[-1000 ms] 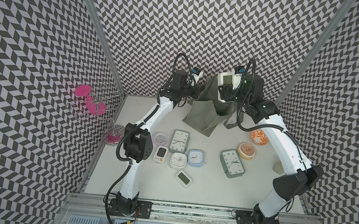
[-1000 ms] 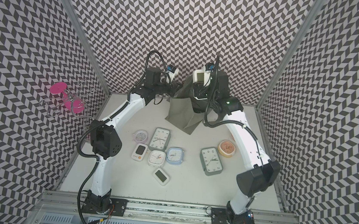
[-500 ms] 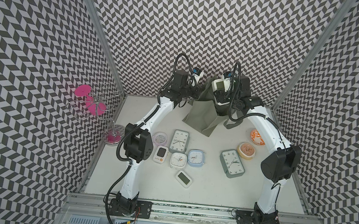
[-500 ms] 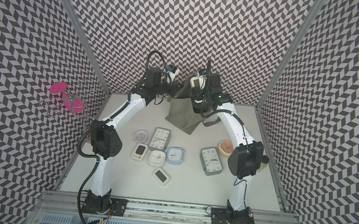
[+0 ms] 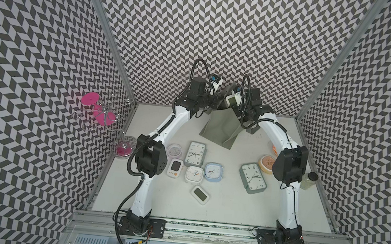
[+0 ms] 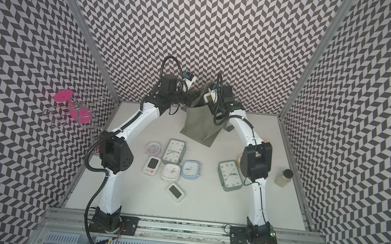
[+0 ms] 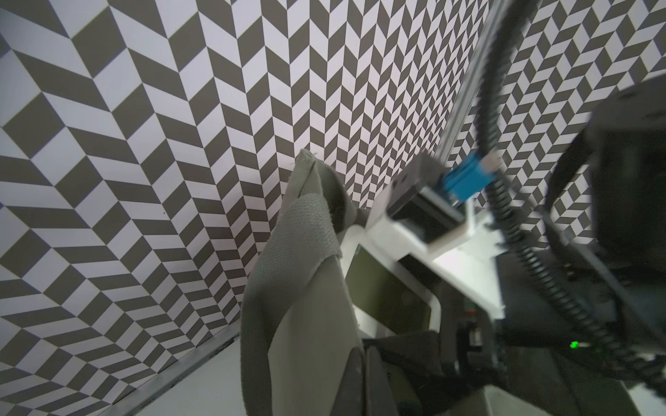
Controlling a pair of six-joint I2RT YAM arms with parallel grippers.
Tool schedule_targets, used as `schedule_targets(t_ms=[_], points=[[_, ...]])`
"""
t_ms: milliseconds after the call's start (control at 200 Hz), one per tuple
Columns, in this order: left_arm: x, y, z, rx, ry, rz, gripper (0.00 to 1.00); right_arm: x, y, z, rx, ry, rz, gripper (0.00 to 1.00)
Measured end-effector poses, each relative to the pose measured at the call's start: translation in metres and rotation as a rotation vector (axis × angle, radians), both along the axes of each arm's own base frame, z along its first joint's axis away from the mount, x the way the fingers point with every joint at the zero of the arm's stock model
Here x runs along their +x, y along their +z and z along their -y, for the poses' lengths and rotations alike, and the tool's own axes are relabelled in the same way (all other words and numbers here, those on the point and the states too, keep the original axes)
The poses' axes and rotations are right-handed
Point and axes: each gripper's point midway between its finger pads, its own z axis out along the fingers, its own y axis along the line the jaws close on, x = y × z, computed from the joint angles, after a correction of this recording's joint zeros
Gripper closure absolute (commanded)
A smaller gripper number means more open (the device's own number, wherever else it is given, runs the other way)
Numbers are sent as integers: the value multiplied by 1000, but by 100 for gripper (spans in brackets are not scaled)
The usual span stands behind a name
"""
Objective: Put the alarm clock into the canvas bag
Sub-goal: Place the alarm at the canvas bag.
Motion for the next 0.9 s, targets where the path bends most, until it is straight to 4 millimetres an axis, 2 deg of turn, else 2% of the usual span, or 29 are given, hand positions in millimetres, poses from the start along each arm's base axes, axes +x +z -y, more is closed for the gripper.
schedule_targets(t_ms=[70, 125, 170, 300, 365, 461, 626, 751, 811, 896], points=[[0, 0, 0, 0, -2, 1, 100, -5, -27, 0, -16, 7, -72, 12], [0, 1, 1, 0, -2, 2, 100, -9, -36, 0, -23, 15, -105, 5], [0, 1, 1, 0, -3, 2, 100, -11, -39, 0, -22, 16, -119, 0], [-1, 1, 2, 1, -5, 4, 100, -17, -26, -1, 4, 14, -115, 1], [-1, 1, 2, 1, -5, 5, 100, -24, -12, 0, 25, 10, -107, 0], [-1, 1, 2, 1, -5, 5, 100, -38, 20, 2, 67, 7, -77, 1], [-1, 1, 2, 2, -2, 5, 100, -87, 96, 17, 165, -21, 26, 0], [-1, 1, 2, 2, -2, 5, 100, -141, 143, 44, 240, -95, 129, 1], [-1, 1, 2, 2, -2, 5, 100, -166, 155, 61, 270, -153, 165, 1], [-1, 1, 2, 2, -2, 5, 100, -195, 160, 89, 298, -254, 202, 0]])
